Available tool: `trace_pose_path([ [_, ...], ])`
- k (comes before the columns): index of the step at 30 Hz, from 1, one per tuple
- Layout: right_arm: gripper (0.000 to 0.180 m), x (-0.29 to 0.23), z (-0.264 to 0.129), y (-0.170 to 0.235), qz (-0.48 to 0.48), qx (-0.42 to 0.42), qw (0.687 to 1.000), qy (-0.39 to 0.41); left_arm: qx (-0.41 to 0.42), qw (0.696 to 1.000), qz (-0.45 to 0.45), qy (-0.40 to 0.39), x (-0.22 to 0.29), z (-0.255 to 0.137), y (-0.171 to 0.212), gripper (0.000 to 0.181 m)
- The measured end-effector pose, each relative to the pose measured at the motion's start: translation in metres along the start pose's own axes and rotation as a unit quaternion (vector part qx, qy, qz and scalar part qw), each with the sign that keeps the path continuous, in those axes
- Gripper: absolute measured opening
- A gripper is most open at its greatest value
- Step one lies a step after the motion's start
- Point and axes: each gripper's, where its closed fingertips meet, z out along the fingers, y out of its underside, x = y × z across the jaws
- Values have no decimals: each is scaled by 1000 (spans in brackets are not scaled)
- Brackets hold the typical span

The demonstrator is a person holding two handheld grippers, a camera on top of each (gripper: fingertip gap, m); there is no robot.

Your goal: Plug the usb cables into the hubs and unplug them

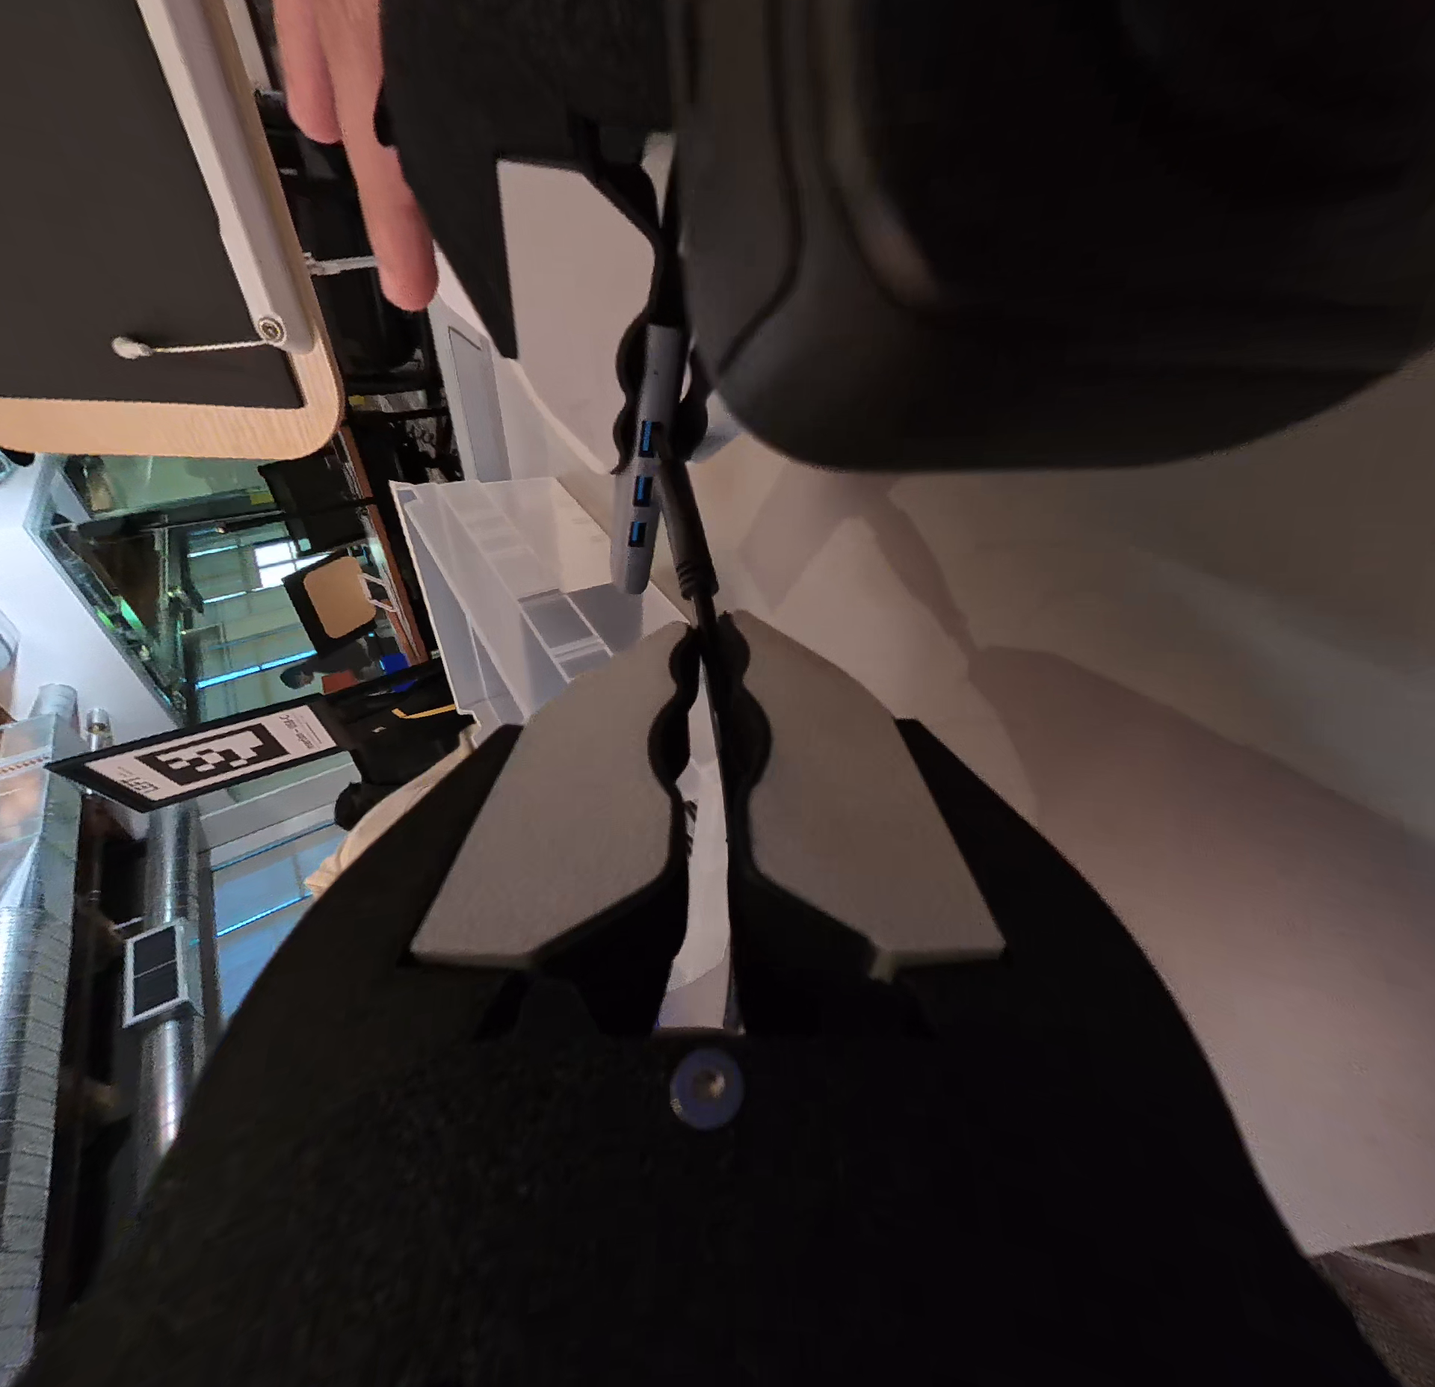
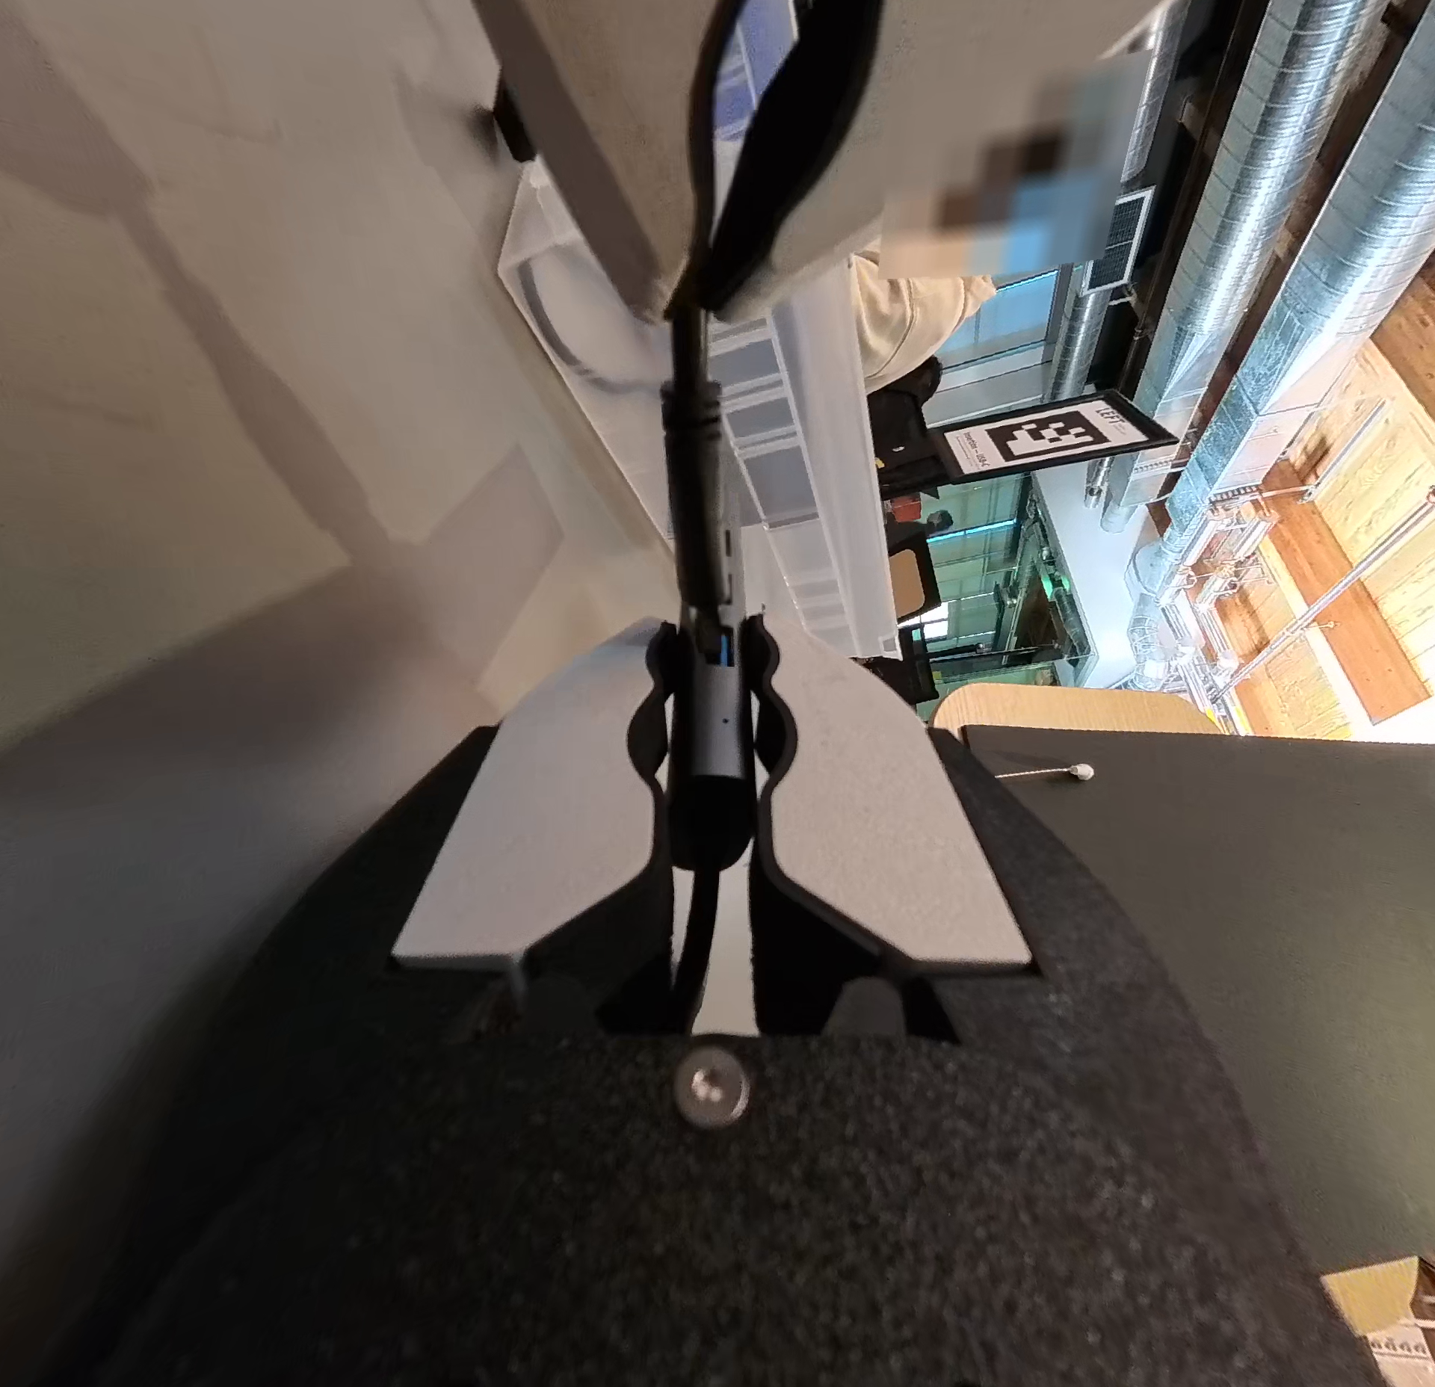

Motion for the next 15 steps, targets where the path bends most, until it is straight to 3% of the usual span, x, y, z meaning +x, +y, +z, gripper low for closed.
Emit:
trace_pose_path([
  [15,17,-2,1,1,1,-4,1000,-4,-4,999,29,-13,-4,1,-1,4],
])
